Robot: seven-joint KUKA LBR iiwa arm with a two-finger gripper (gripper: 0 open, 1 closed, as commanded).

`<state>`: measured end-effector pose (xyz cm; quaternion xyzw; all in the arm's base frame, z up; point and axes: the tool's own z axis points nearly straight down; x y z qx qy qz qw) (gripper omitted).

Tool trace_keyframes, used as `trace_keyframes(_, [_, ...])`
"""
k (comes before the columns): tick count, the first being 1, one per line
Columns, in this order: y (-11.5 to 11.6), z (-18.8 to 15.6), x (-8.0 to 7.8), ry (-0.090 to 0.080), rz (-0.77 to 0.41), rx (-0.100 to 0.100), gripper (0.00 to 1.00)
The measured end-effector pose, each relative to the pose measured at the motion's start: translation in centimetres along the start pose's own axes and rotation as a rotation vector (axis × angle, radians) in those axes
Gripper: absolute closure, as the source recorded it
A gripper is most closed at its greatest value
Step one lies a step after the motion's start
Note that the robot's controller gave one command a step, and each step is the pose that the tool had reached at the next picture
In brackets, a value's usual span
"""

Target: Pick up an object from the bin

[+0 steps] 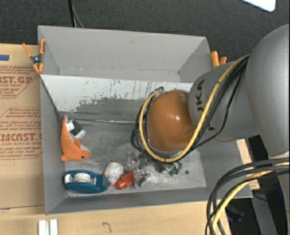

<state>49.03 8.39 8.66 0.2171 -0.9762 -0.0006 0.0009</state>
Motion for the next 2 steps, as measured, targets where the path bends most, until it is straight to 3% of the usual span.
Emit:
trace_keyframes(1, [0.0,0.0,0.0,0.000,0.000,0.000,1.00])
trace_keyframes(2, [-0.7,-14.6,-1.0,-0.005,0.012,0.001,1.00])
